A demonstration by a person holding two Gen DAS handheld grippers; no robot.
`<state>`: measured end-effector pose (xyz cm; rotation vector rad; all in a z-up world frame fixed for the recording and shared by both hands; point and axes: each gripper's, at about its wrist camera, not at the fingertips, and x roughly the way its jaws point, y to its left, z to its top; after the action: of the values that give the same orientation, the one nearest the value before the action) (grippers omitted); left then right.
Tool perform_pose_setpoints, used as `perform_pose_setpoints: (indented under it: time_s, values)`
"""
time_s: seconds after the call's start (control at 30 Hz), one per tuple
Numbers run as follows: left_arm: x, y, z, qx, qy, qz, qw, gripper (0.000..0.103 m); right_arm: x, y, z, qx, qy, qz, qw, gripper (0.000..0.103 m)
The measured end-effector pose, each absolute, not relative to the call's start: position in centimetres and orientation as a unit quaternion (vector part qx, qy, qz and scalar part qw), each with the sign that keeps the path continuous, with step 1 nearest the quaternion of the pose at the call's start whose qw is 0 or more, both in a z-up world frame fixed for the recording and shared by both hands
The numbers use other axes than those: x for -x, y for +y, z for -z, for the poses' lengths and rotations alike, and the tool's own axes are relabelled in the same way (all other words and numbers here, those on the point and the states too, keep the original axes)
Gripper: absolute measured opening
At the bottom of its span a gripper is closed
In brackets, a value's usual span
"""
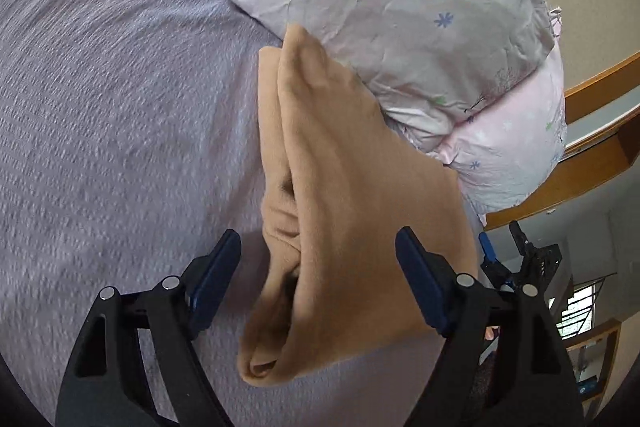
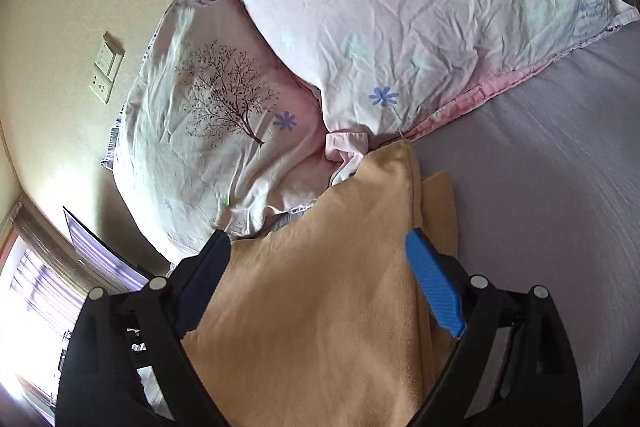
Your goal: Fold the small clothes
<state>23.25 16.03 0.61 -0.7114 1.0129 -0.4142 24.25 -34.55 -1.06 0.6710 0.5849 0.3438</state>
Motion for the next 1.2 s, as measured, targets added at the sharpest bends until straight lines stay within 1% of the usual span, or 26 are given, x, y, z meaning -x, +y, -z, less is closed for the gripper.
perform_pose_setpoints:
  time_s: [0.03,0.07,0.1,0.13,0.23,0.33,0.47,0.57,0.67,0.73,0.77,0.87,0.9,0.93,0.97,1.0,1.07,1.13,1.2]
  values:
    - [-23.4,16.0,-0.2,0.353,0.471,0.199,0.784,0.058,-24.1,-34.7,0.9,-0.320,0.277,-0.166,0.891,0.089]
    - [-23.6,16.0,0.6,0.385,0.476,0.199,0.765,0.045,-23.6,-34.6,0.6,-0.315,0.271,-0.166,0.894,0.089]
    - [-23.9,16.0,1.2,0.411,0.478,0.189,0.753,0.028,-23.3,-34.7,0.4,-0.311,0.263,-0.169,0.897,0.090]
    - [-23.9,16.1,1.6,0.428,0.474,0.186,0.746,0.021,-22.9,-34.8,0.1,-0.310,0.256,-0.173,0.899,0.091]
    - [-24.0,15.3,-0.2,0.426,0.458,0.187,0.758,0.017,-22.3,-35.2,-0.5,-0.314,0.240,-0.180,0.901,0.092]
    - [-24.7,12.3,-4.8,0.395,0.430,0.226,0.780,0.016,-21.9,-35.8,-0.9,-0.321,0.230,-0.175,0.902,0.092]
    - [-26.2,3.7,-9.9,0.337,0.408,0.302,0.793,0.016,-20.9,-36.2,-2.1,-0.289,0.207,-0.132,0.925,0.092]
    - [-27.0,-5.2,-9.9,0.305,0.427,0.368,0.768,0.016,-20.6,-36.9,-2.2,-0.258,0.203,-0.088,0.941,0.092]
    - [-27.5,-13.6,-7.2,0.261,0.481,0.409,0.730,0.017,-21.2,-38.8,-1.2,-0.270,0.220,-0.058,0.936,0.091]
    - [-27.9,-16.6,-4.9,0.258,0.524,0.416,0.697,0.021,-21.4,-40.1,-0.6,-0.286,0.228,-0.049,0.929,0.091]
    - [-27.7,-16.8,-4.2,0.266,0.534,0.416,0.686,0.023,-21.4,-40.7,-0.5,-0.295,0.230,-0.047,0.926,0.092]
    - [-27.1,-14.1,-4.5,0.298,0.510,0.453,0.667,0.030,-20.5,-41.4,-0.7,-0.303,0.227,-0.067,0.923,0.092]
    - [-26.8,-12.3,-5.2,0.303,0.497,0.457,0.673,0.043,-20.1,-41.3,-1.0,-0.304,0.227,-0.084,0.921,0.092]
    - [-26.3,-10.4,-6.1,0.300,0.478,0.447,0.694,0.070,-19.5,-41.1,-1.3,-0.306,0.228,-0.102,0.918,0.092]
    - [-25.9,-8.8,-6.9,0.291,0.459,0.432,0.720,0.081,-18.8,-40.8,-1.5,-0.310,0.230,-0.127,0.914,0.092]
    - [-25.4,-7.4,-7.6,0.277,0.440,0.418,0.745,0.085,-18.3,-40.3,-1.8,-0.310,0.232,-0.146,0.910,0.092]
    - [-24.6,-5.5,-8.5,0.248,0.424,0.400,0.774,0.085,-16.9,-39.1,-2.4,-0.298,0.238,-0.176,0.907,0.091]
    - [-24.3,-4.2,-8.3,0.243,0.427,0.392,0.778,0.085,-15.8,-37.5,-3.1,-0.259,0.248,-0.174,0.917,0.085]
    - [-23.9,-4.1,-8.3,0.231,0.429,0.396,0.778,0.085,-14.8,-35.5,-4.3,-0.202,0.245,-0.163,0.934,0.082]
